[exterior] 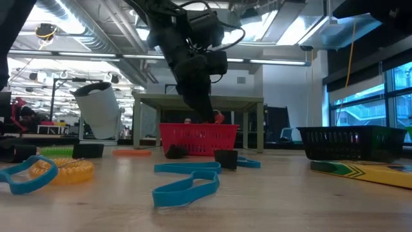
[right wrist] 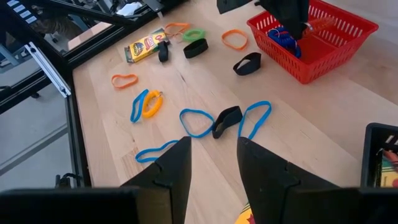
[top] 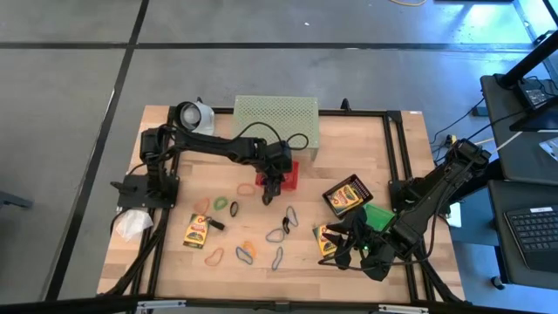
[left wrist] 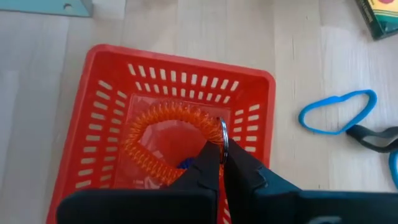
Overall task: Pick & Place Office Desk Supplies
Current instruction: Put the orange spring keychain into the red bin, then put the black rubber band into the green bin
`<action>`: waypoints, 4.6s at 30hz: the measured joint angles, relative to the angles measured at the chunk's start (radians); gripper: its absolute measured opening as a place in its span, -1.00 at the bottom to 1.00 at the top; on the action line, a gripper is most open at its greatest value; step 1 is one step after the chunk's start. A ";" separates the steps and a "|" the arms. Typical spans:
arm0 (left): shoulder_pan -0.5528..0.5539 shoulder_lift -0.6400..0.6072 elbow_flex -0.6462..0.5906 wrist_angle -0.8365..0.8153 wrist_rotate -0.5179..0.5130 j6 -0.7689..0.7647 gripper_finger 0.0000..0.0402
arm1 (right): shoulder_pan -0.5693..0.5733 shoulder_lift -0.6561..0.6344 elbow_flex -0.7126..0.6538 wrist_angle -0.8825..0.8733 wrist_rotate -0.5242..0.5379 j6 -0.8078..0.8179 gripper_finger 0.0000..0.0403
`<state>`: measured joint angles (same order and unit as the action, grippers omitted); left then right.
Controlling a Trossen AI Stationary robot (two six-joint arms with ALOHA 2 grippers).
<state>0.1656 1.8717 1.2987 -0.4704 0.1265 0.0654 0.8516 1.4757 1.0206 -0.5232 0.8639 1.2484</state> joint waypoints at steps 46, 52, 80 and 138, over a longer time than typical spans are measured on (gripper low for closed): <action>-0.036 0.059 0.000 -0.027 -0.047 -0.019 -0.98 | 0.000 0.000 0.000 0.008 -0.016 -0.015 -0.35; -0.055 0.058 0.000 -0.027 -0.057 -0.019 -0.85 | 0.000 0.000 0.000 0.008 -0.016 -0.015 -0.35; -0.123 0.053 0.234 -0.352 -0.075 0.032 -0.43 | 0.000 0.000 0.000 0.015 -0.017 -0.022 -0.35; -0.641 -0.376 -0.425 -0.313 -0.105 -0.242 0.05 | -0.006 0.000 0.000 0.044 -0.020 -0.070 -0.35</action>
<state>-0.4751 1.4953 0.8734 -0.7833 0.0217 -0.1769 0.8455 1.4758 1.0206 -0.4789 0.8438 1.1780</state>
